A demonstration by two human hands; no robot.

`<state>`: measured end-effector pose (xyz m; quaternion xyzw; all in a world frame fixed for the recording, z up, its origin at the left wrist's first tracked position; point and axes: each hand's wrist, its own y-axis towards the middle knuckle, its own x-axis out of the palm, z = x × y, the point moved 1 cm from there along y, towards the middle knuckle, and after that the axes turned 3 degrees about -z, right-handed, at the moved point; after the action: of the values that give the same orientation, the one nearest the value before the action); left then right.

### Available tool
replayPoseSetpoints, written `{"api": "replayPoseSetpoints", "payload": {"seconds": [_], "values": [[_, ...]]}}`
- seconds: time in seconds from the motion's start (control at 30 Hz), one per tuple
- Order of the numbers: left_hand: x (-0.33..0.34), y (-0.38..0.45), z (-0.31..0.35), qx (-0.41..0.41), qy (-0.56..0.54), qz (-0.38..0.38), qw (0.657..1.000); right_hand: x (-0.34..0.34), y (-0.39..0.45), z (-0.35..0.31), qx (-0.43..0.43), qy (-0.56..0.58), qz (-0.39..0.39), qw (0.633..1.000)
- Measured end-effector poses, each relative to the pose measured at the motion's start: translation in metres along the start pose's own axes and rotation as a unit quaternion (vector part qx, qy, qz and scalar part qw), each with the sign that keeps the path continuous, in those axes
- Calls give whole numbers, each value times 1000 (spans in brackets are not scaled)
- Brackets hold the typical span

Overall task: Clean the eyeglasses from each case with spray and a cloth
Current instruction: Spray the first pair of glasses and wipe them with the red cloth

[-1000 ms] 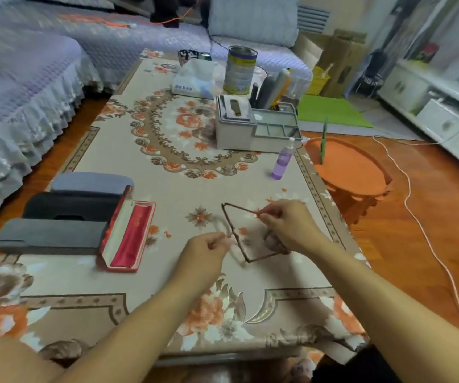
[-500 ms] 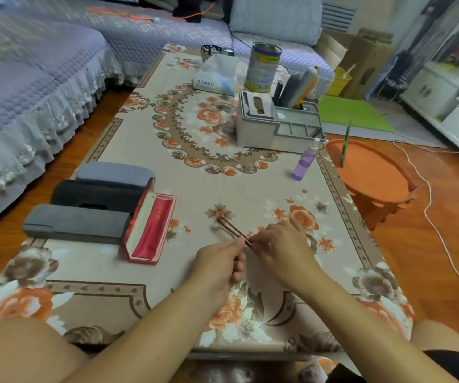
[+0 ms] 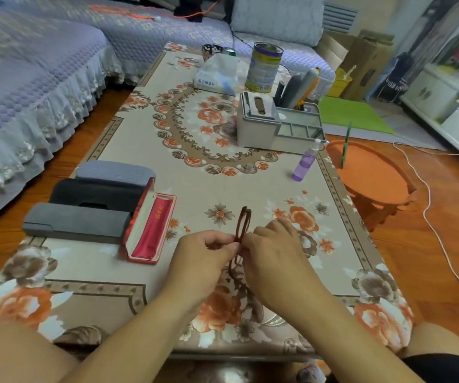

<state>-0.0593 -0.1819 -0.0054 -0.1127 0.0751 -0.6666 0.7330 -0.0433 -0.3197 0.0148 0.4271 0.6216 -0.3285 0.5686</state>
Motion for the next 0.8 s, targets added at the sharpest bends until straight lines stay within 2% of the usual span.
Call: {"api": "replayPoseSetpoints", "payload": {"seconds": [0.13, 0.23, 0.3, 0.37, 0.47, 0.5, 0.6, 0.63, 0.7, 0.8], "values": [[-7, 0, 6, 4, -8, -6, 1000, -7, 1, -1, -26, -17, -3, 1000], [-9, 2, 5, -14, -26, 4, 1000, -19, 6, -7, -23, -17, -41, 999], [-12, 5, 4, -50, -85, 9, 995, -37, 11, -3, 6, 54, -66, 996], [-17, 9, 7, -104, -213, 0, 971, -63, 13, 12, 81, 189, -61, 977], [-29, 15, 14, -130, -364, -19, 922, -87, 1, 52, 173, 408, 5, 896], [-32, 15, 17, -126, -387, -22, 913, -87, -5, 61, 176, 431, 4, 885], [-32, 14, 24, -118, -418, -13, 900, -69, -22, 53, 118, 409, -77, 902], [-31, 13, 25, -118, -418, -8, 901, -61, -26, 42, 95, 420, -81, 899], [-28, 12, 25, -118, -403, 1, 907, -49, -30, 19, 74, 451, -30, 889], [-22, 10, 22, -104, -375, 14, 921, -39, -24, -10, 90, 496, 85, 859]]}}
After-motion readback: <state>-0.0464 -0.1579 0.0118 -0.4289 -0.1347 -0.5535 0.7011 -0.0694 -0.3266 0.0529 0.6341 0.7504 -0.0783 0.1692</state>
